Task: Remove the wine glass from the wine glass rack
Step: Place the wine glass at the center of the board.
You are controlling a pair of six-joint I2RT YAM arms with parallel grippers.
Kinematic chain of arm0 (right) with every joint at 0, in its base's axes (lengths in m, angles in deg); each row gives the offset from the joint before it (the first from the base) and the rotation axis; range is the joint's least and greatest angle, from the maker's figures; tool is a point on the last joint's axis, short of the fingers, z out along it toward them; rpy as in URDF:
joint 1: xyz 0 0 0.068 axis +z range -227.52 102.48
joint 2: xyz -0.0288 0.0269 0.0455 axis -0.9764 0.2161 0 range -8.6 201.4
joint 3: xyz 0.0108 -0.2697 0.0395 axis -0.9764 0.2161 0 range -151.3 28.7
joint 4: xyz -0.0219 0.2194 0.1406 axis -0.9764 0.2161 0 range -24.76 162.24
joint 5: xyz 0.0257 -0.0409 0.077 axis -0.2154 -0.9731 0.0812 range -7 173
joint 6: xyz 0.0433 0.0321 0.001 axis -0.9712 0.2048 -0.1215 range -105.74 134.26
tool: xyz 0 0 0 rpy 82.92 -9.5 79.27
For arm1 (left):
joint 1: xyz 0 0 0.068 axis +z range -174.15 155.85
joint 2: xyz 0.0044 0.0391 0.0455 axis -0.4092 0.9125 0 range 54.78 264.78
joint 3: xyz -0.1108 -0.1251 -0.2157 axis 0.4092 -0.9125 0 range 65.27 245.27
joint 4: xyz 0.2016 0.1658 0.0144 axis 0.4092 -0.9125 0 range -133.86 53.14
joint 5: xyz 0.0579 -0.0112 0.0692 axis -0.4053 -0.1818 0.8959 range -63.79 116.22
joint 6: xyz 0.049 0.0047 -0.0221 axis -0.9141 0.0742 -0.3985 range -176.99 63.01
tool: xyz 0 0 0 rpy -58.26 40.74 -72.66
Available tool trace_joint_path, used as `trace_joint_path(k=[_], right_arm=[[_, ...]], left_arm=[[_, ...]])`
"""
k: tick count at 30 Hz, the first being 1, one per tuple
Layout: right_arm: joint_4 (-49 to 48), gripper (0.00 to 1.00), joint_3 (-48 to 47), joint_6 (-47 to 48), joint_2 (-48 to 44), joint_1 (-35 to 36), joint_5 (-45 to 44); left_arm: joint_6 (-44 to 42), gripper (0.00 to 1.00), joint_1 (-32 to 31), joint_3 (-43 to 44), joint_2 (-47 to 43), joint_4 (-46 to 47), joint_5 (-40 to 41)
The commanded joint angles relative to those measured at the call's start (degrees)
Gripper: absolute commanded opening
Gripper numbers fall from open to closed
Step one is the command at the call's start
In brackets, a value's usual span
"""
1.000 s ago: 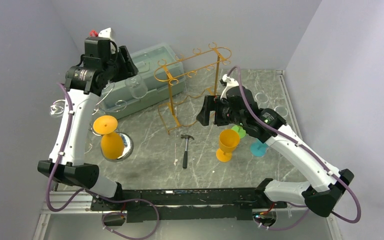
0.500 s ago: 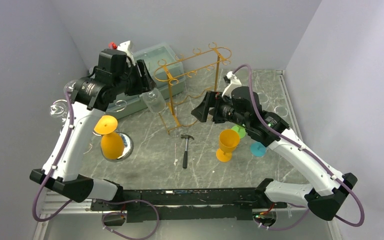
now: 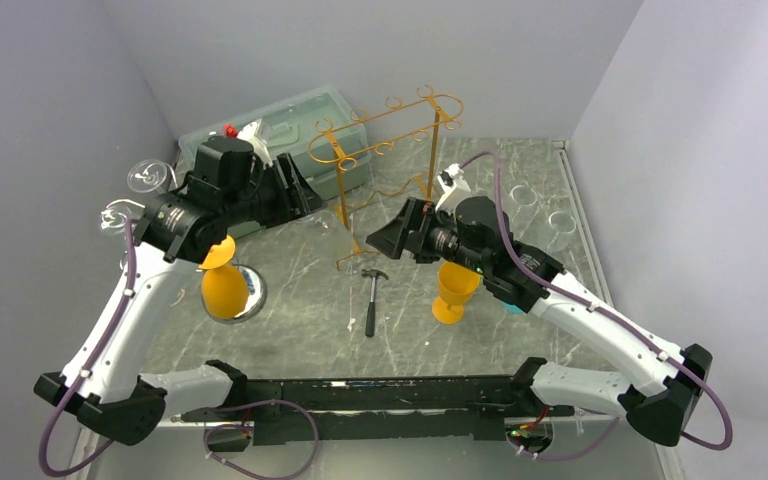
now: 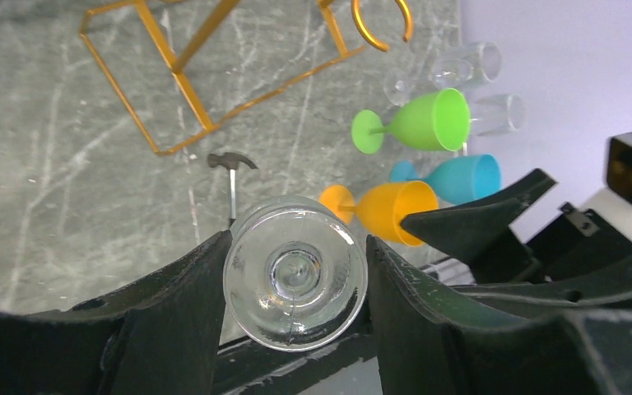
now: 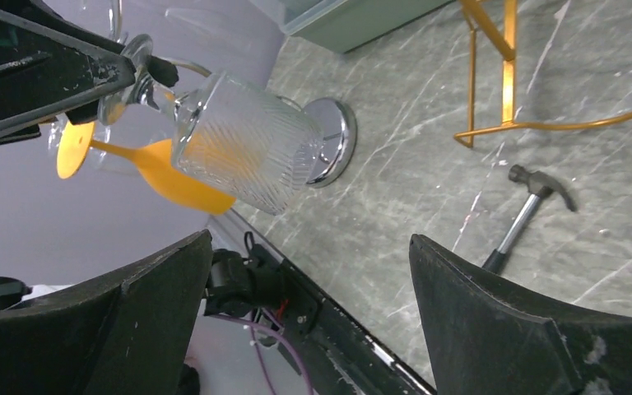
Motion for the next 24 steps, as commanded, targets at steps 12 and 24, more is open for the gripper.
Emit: trace_joint_path(k=[12, 24], right_arm=[[-24.5, 0.93, 14.6, -15.9, -7.2, 1.7, 2.2], [-38.4, 0.69, 18.7, -23.3, -6.9, 1.7, 4.9]], left_arm=[[23.1, 0.53, -1.0, -18.0, -11.5, 24.7, -8.5], [34.7, 0.53, -1.0, -25.5, -15.7, 34.3, -10.5]])
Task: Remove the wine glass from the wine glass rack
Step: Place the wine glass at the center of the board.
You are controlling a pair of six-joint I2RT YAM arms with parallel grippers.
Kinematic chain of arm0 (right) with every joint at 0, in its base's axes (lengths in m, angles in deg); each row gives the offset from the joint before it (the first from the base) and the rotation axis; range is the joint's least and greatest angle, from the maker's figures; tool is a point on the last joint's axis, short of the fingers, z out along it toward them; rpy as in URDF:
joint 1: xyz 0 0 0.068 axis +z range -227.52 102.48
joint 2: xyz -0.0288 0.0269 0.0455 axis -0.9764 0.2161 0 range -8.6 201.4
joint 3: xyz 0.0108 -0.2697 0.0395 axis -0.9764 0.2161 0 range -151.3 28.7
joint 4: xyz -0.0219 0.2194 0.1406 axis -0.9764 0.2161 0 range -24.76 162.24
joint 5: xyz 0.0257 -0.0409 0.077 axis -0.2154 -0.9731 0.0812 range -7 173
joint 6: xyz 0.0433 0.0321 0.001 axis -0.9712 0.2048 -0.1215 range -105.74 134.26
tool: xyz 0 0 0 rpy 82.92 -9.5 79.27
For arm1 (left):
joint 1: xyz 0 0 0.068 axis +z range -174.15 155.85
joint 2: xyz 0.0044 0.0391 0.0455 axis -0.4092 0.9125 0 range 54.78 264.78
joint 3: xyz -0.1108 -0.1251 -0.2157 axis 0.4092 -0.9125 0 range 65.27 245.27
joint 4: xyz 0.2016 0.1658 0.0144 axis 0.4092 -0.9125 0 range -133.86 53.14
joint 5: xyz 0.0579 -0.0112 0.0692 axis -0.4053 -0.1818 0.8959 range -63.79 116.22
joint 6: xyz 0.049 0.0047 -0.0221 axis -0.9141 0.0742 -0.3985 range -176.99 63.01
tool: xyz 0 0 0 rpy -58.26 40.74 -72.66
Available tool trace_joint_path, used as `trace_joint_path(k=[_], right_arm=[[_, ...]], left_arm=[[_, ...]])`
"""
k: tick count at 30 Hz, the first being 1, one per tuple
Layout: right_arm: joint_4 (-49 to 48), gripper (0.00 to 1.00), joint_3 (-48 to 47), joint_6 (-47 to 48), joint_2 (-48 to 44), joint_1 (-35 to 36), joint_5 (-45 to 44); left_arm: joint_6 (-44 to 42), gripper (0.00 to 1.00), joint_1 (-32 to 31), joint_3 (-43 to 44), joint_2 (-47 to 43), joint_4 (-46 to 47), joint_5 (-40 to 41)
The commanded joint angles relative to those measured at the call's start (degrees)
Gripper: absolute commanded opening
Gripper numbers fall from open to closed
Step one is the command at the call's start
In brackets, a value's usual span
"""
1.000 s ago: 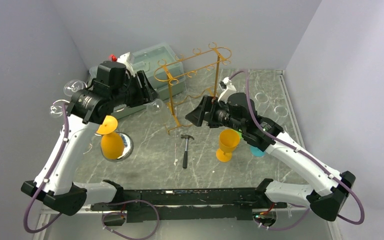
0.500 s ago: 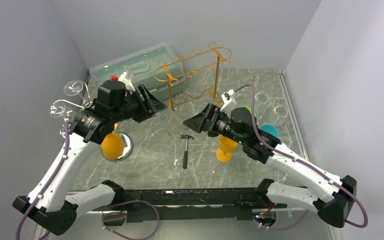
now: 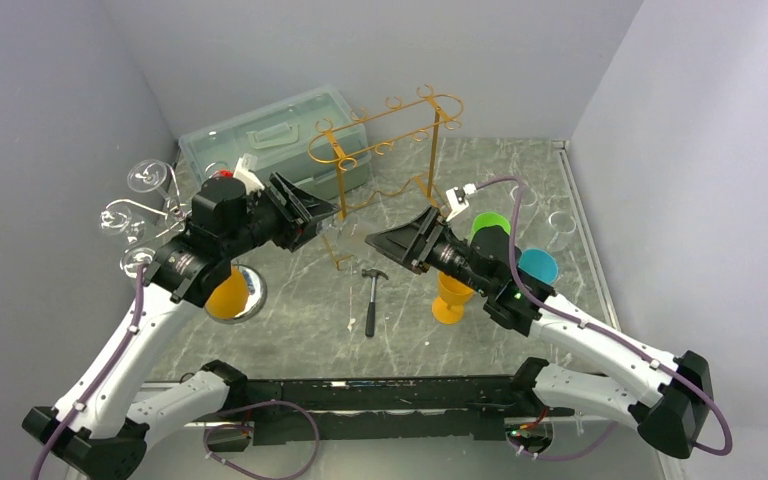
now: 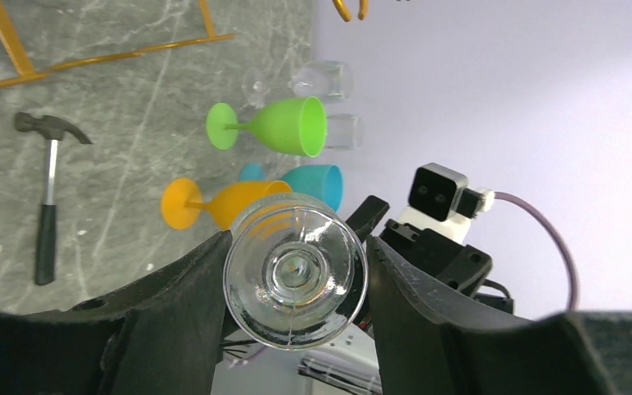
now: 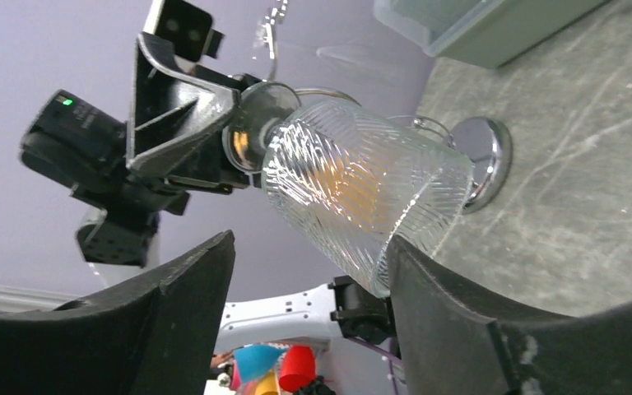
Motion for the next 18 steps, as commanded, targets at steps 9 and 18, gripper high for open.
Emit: trace_joint_path(k=[9, 18], right_arm=[[-20.1, 0.47, 1.1, -7.4, 2.0, 0.3, 3.2], [-20.3, 0.0, 0.1, -7.3, 1.4, 0.4, 2.1]], left_arm=[[14.4, 0.51, -0.5, -5.9, -5.5, 17.3, -4.1], [10.1, 0.76, -0.7, -2.0, -5.3, 13.1, -4.1]])
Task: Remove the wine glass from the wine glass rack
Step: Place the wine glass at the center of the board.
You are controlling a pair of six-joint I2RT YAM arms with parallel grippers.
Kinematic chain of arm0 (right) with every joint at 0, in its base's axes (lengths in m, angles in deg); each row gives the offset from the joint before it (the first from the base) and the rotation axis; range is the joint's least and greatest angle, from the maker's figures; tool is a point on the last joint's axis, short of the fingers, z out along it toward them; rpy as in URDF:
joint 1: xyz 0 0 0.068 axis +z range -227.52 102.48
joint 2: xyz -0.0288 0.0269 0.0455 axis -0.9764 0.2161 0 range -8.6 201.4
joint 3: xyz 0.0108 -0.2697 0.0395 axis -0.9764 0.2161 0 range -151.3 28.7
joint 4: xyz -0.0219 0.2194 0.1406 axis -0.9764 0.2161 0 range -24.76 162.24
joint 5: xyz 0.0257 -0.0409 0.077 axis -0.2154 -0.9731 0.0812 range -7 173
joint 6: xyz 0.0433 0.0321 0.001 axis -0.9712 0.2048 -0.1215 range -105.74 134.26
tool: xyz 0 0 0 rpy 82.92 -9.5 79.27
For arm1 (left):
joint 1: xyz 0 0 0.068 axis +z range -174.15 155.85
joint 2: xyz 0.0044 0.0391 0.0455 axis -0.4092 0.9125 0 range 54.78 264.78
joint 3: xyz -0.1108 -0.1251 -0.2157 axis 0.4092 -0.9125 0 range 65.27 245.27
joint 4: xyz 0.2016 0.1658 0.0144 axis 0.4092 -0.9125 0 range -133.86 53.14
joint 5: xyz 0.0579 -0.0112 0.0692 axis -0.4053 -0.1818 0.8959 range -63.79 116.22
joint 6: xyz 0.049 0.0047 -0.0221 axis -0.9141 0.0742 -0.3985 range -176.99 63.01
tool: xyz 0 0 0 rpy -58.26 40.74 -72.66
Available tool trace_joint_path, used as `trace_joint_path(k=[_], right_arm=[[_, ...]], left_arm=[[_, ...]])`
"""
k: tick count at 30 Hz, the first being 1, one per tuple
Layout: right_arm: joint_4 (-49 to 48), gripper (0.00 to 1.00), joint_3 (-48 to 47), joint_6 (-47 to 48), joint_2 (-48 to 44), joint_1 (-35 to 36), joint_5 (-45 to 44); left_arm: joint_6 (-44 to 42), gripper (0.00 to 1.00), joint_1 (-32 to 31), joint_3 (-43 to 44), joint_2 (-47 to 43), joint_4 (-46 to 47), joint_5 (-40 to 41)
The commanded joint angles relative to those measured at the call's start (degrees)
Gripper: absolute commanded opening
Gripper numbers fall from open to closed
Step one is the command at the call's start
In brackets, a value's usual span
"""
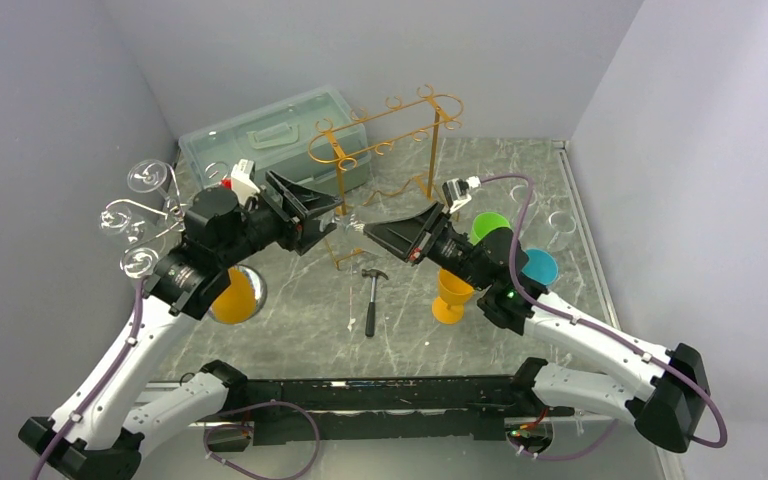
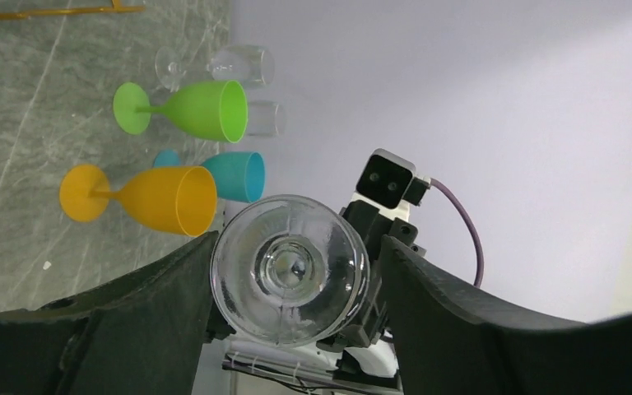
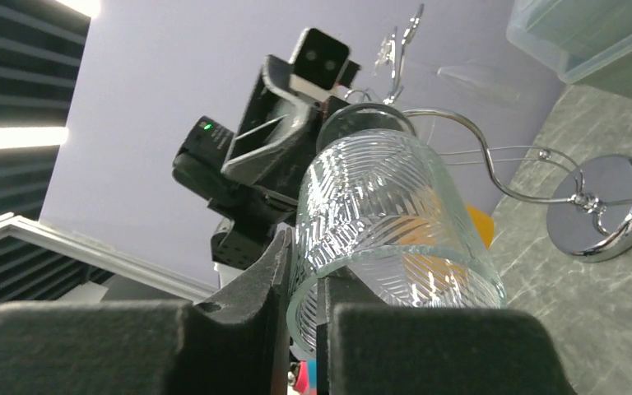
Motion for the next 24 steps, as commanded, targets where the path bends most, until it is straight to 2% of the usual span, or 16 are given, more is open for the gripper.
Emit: trace_joint_path(k=[1, 3, 6, 10, 15, 19, 24], right_arm=[[0.2, 0.0, -1.1, 1.4, -1.3, -0.1, -1.2], [3.3, 0.0, -1.5, 2.7, -2.6, -0.1, -1.9], [9.4, 0.0, -2.4, 5.3, -5.7, -0.1, -3.8], [20.0, 0.0, -5.1, 9.2, -9.2, -0.1, -5.6], [38.2, 0.0, -11.9, 15.6, -10.2, -0.1, -5.5], [56.0, 0.0, -20.2, 22.3, -7.2, -0.1, -4.1], [69.0, 0.0, -25.7, 28.2, -1.1, 1.0, -1.8]], left_arm=[[-4.4, 0.81, -0.2, 5.3, -0.7, 0.5, -1.2], [-7.3, 0.92, -0.2, 7.0, -0.2, -1.8, -0.8], [-11.7, 0.99, -0.2, 9.5, 0.4, -5.3, 0.2], [-17.8, 0.99, -0.2, 13.1, 1.7, -9.7, 0.7], [-25.4, 0.99, -0.2, 17.3, 2.8, -14.5, 1.7], [-30.6, 0.99, -0.1, 21.0, 3.9, -18.6, 1.7], [-35.2, 0.99, -0.3, 24.6, 5.2, -21.9, 1.3]])
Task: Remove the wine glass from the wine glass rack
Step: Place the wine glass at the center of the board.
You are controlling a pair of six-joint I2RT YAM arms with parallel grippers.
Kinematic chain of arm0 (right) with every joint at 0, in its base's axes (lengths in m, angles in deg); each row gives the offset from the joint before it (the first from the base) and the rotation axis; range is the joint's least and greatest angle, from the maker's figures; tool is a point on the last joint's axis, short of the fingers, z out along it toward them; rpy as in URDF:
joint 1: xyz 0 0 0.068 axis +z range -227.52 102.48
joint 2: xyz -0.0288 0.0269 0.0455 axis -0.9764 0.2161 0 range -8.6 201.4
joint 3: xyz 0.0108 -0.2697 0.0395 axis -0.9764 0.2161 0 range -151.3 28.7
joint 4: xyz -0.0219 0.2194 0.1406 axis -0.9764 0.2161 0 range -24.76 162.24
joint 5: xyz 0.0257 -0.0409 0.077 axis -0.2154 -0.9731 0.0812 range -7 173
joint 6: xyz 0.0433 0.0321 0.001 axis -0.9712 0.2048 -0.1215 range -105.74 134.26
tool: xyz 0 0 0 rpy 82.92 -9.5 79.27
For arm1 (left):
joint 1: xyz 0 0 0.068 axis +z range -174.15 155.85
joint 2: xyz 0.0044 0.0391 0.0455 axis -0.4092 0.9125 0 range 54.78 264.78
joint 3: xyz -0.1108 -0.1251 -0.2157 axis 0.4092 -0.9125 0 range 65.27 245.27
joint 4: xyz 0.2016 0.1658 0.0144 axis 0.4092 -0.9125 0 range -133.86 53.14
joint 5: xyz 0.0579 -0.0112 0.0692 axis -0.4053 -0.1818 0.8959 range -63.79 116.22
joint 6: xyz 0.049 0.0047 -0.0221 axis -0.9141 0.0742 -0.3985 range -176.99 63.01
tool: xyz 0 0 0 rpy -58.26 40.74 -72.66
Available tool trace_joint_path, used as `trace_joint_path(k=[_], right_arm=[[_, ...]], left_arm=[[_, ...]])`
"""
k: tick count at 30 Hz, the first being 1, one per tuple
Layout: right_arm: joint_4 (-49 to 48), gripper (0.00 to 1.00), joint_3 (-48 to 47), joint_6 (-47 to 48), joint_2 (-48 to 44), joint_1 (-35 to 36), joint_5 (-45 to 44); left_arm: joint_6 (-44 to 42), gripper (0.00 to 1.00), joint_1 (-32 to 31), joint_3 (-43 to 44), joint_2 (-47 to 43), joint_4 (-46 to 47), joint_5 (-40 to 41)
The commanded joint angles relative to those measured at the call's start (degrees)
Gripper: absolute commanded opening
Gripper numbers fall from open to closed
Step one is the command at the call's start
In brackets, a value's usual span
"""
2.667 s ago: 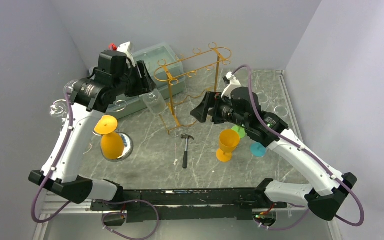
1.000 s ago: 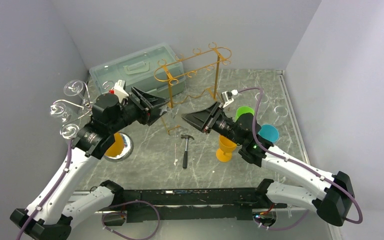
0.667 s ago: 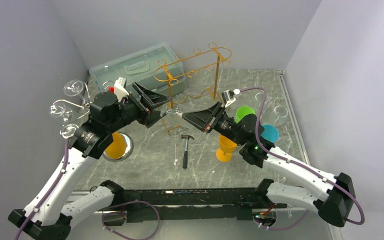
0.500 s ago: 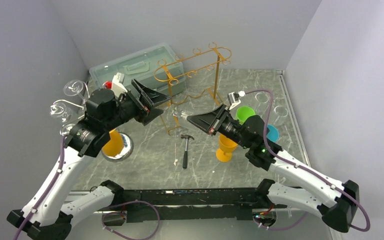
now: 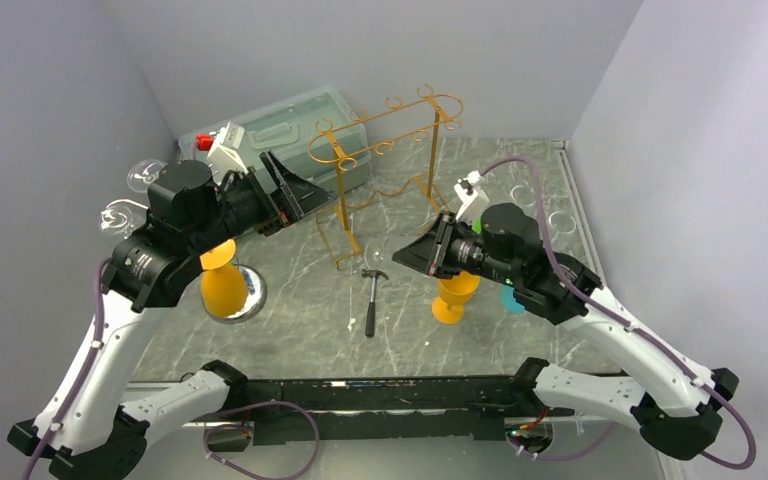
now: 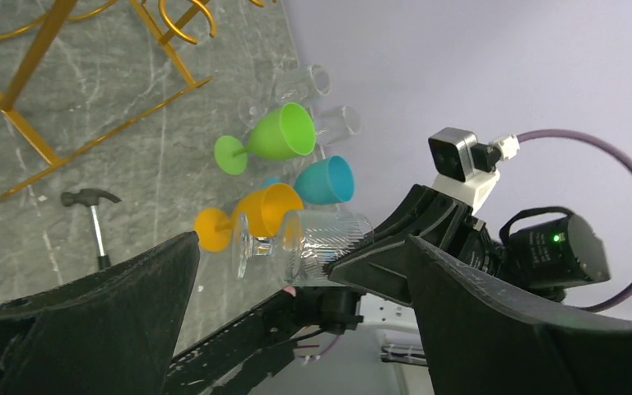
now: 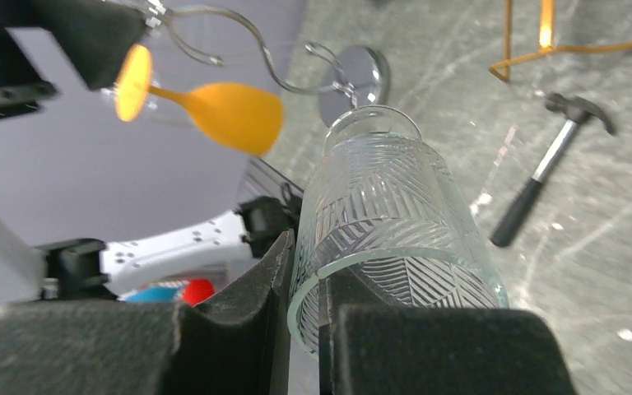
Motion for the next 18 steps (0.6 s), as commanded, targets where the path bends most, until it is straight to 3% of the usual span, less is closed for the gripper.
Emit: trace_joint_path(k=[1, 12, 18], right_arm=[[13.2, 0.0, -5.1, 7.9, 4.7, 2.0, 1.4], [23.3, 0.0, -6.1, 11.2, 18.7, 14.6, -14.1], [21.6, 0.0, -1.7, 11.2, 23.8, 16.7, -16.9]], left_arm=[[-7.4, 0.99, -0.1, 4.1, 0.8, -3.9, 0.2], [-14.4, 0.99, -0.5, 10.3, 2.1, -10.6, 6.1], [-17.4, 1.0, -0.5, 12.6, 2.8, -13.3, 10.8]])
